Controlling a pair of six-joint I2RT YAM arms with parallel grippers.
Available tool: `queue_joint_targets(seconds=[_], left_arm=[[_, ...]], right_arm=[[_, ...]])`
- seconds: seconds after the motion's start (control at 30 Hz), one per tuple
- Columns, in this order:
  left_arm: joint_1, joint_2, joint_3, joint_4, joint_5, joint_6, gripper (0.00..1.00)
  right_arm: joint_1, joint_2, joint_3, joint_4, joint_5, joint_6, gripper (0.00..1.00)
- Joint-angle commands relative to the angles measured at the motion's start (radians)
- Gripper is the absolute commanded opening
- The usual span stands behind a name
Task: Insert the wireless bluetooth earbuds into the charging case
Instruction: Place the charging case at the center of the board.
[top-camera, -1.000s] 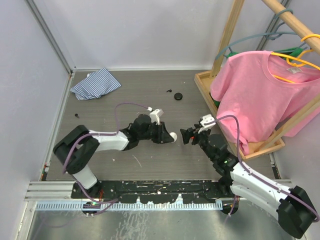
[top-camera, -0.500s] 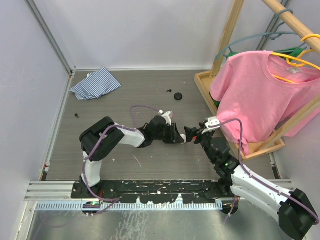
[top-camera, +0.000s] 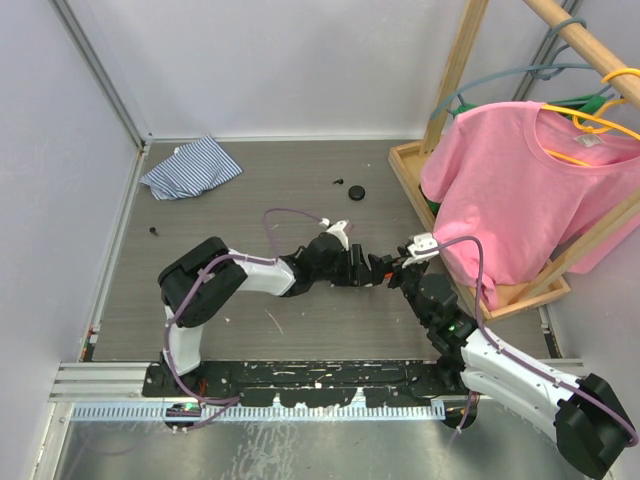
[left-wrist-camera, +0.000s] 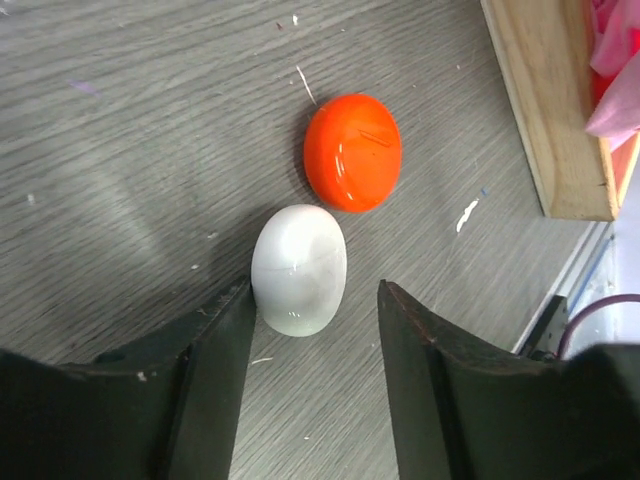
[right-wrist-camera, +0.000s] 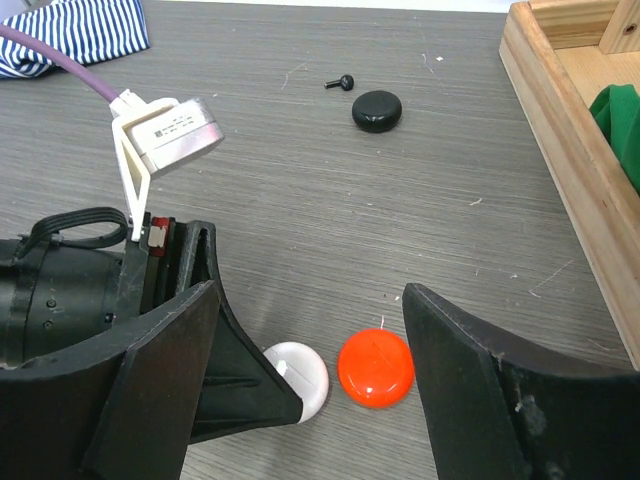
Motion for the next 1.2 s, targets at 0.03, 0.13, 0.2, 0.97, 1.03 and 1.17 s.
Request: queue_joint_targets(seconds=[0.03,0.13,0.2,0.97,1.03,1.17], left_arm=[[0.000,-0.053,-0.007,-0.159,-0.137,0.068,0.59],[-0.009,-0.084,0.003,-0.221,-0.182,0.115,0.66],[-0.012,-0.110,0.005,-0.257,-0.207,0.139,0.69],[0.208,-0.879,-0.014,-0.900,-0.450,0.516,0.98],[0.220,-0.918,0.030,-0.973,-0.449,0.540,0.98],[0.224,-0.963,0.119,-1.099,-0.452,0.635,0.98]], right_arm=[[-0.002,-0.005,0.017,0.053,0.016,-0.009,0.80],[-0.003,-0.009,0.022,0.043,0.014,-0.008,0.80],[-0.002,-0.014,0.020,0.041,0.013,-0.008,0.80],[-0.010,0.452,0.499,-0.266,-0.027,-0.077,0.89],[-0.020,0.513,0.553,-0.275,-0.034,-0.089,0.89],[-0.056,0.646,0.670,-0.308,-0.069,-0.108,0.89]])
